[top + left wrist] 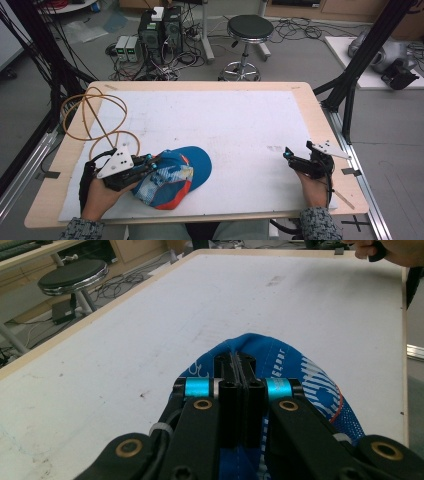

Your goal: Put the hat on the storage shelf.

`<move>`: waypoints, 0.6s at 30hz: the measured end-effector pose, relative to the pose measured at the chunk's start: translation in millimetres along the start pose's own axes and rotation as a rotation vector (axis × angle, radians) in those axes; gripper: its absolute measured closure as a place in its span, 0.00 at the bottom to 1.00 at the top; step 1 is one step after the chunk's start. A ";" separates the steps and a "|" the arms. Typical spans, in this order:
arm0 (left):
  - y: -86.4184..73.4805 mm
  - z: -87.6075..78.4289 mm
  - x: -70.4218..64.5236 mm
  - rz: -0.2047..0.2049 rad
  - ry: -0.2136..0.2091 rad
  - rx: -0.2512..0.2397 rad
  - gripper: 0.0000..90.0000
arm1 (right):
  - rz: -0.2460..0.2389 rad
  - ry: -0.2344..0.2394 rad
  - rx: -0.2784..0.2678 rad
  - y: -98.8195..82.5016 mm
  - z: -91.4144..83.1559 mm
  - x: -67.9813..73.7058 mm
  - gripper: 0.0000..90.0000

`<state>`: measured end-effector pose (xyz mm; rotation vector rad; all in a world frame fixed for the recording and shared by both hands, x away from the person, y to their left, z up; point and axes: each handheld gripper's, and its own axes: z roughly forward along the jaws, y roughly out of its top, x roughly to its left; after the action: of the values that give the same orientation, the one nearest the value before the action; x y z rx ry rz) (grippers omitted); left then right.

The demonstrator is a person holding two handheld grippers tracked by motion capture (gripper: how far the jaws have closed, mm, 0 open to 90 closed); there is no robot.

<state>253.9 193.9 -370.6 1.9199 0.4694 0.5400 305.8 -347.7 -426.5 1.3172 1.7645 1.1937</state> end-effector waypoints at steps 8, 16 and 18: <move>15.3 -8.5 -0.9 0.012 0.015 -0.024 0.99 | 0.003 0.004 -0.002 -0.1 -0.4 0.0 0.14; 33.2 -17.4 3.9 0.026 0.017 -0.037 0.99 | 0.010 0.001 -0.003 -0.8 -0.4 -3.5 0.14; 38.8 -18.4 5.7 0.031 0.015 -0.040 0.99 | 0.006 0.003 -0.002 -0.8 0.2 -3.7 0.14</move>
<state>251.2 195.8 -327.4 1.8892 0.4358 0.5800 306.8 -351.2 -427.5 1.3213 1.7618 1.2008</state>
